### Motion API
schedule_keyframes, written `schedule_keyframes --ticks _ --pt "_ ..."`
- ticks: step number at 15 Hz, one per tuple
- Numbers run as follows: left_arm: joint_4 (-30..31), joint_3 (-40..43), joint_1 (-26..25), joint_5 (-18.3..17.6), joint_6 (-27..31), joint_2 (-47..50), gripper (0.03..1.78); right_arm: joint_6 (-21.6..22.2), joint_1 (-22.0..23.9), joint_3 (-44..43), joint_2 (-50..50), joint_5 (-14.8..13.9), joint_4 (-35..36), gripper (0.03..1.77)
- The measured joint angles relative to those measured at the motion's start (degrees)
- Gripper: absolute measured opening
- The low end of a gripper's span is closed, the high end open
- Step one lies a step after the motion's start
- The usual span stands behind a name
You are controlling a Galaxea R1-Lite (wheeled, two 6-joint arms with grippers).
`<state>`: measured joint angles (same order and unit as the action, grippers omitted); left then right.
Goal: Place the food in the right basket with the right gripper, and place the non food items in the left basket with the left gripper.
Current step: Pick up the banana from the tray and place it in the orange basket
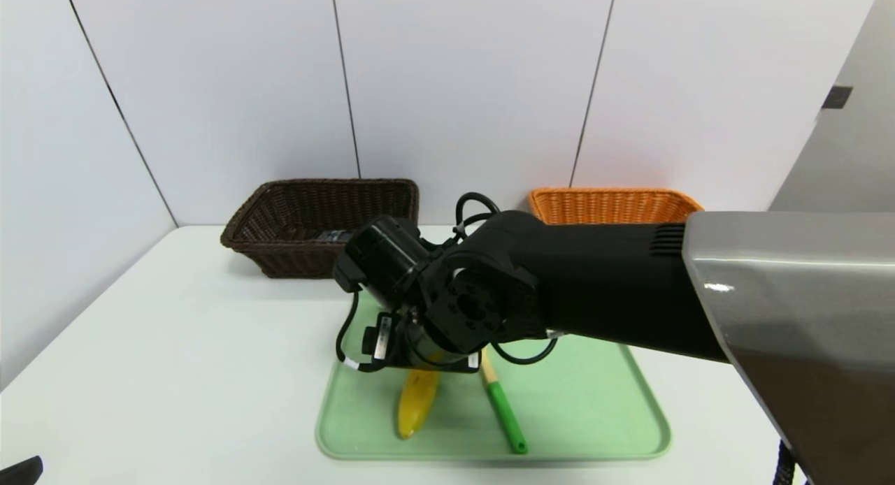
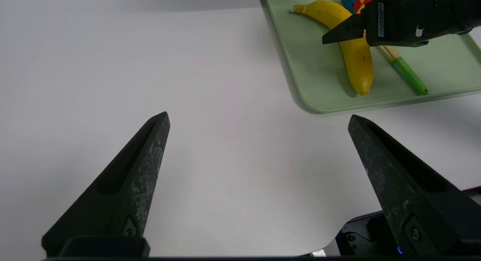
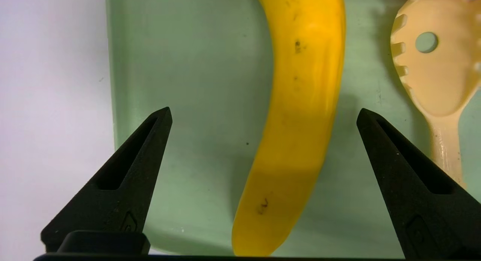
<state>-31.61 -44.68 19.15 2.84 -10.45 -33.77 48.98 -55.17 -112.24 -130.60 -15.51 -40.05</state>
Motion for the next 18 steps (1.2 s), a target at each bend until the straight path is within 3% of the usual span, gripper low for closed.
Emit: schedule_keyframes --ticks 10,18 --pt "0.02 -0.02 0.02 0.13 -0.02 0.84 1.69 -0.50 -0.02 0.09 -1.01 -0.39 -0.72 1.70" --pt "-0.37 0.06 0.02 0.18 -0.02 1.52 1.69 -4.50 -0.78 0.00 -1.73 -5.24 -0.88 1.70"
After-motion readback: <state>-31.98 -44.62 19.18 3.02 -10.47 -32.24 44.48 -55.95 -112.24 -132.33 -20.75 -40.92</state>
